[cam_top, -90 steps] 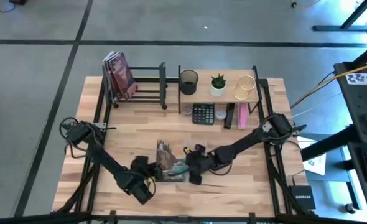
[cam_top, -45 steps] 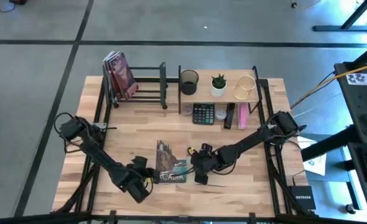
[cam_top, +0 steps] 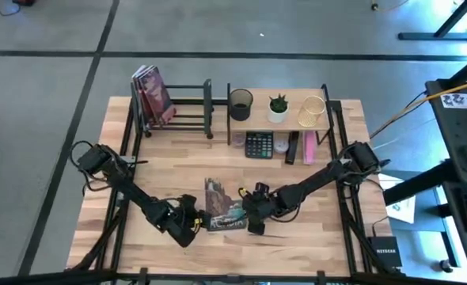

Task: Stock shelves
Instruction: Put the green book on the book shelf

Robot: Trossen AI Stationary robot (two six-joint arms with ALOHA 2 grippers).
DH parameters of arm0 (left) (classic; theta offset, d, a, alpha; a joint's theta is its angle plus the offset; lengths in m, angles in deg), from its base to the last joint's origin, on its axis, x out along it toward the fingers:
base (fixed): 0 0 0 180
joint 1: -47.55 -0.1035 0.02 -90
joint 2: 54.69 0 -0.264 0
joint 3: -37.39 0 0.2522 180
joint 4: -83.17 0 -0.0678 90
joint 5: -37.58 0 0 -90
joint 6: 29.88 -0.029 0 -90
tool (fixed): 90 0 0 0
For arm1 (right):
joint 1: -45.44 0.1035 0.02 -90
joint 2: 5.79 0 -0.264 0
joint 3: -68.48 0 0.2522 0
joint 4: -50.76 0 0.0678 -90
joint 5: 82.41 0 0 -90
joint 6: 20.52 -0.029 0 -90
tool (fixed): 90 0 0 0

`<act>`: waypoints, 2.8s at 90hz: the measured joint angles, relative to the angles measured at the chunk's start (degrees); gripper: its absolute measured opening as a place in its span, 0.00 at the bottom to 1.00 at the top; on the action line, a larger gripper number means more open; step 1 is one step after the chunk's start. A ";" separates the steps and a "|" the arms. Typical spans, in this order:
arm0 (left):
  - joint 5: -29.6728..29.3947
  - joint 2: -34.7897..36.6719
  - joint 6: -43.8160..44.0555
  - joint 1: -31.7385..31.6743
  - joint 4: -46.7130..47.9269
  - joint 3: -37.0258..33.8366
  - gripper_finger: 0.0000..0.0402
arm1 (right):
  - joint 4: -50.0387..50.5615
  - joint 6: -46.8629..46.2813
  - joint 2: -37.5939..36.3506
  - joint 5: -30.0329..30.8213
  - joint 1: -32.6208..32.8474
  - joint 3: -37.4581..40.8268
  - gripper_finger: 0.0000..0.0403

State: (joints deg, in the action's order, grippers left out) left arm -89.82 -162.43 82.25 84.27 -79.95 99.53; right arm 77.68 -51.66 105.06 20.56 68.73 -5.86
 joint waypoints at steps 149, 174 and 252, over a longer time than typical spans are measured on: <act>-16.13 -0.40 -4.90 3.79 -11.05 0.04 0.06 | -3.03 2.68 1.53 -0.10 0.25 -0.13 0.54; -18.36 2.28 -7.75 4.99 -5.59 0.19 0.01 | -2.44 1.45 1.53 2.30 2.07 -0.14 0.54; -35.20 22.73 -11.71 -3.56 86.86 36.39 0.00 | 2.18 -5.92 1.61 13.41 11.58 -0.04 0.54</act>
State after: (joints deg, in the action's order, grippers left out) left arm -125.02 -139.70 70.54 80.72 6.91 135.92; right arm 79.86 -57.58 106.67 33.97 80.31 -5.91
